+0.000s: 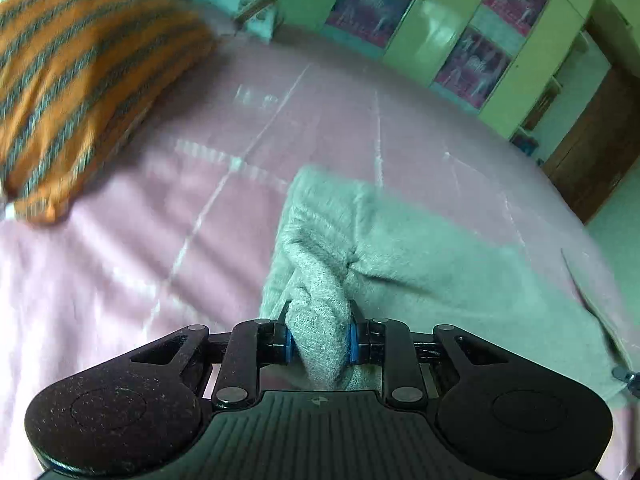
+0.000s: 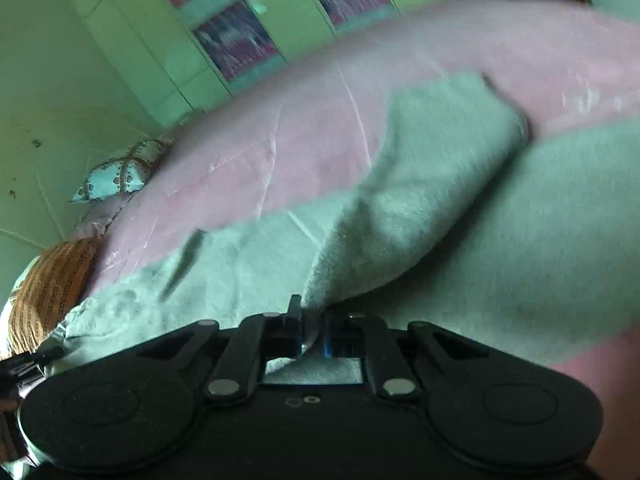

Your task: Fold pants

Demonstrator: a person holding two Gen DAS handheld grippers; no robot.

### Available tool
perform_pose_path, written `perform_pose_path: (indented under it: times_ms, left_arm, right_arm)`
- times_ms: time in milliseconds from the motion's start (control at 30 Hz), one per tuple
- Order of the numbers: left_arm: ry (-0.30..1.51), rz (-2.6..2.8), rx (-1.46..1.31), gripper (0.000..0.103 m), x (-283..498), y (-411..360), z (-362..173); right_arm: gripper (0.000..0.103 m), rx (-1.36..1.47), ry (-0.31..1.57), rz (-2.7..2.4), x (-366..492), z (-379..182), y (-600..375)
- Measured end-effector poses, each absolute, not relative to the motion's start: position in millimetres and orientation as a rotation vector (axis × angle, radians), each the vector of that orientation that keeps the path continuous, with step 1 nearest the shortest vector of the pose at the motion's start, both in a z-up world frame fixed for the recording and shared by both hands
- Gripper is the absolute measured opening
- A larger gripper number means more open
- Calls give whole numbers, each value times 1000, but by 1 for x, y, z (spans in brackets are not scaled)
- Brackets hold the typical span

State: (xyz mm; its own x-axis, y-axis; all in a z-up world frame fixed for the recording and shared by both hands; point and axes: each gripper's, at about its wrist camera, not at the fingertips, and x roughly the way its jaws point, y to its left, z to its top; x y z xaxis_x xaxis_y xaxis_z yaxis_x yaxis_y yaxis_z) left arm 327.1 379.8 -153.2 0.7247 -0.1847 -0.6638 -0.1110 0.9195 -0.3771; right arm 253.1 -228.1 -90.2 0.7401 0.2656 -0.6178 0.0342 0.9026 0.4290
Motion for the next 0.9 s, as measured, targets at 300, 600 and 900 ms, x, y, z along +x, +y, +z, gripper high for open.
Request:
perform_pose_path:
  times_ms: [300,600,900]
  left_arm:
    - [605,196,-432,58,272,355,-116]
    - [710,386,-207,80,276,222,-126]
    - [755,468,-255,97,266,210,-154]
  right_arm:
    - [16,373,677,78,233,-72,-250]
    - [16,70,677,112,285,-57,-212]
    - [0,58,769,-23,278,-93,-247]
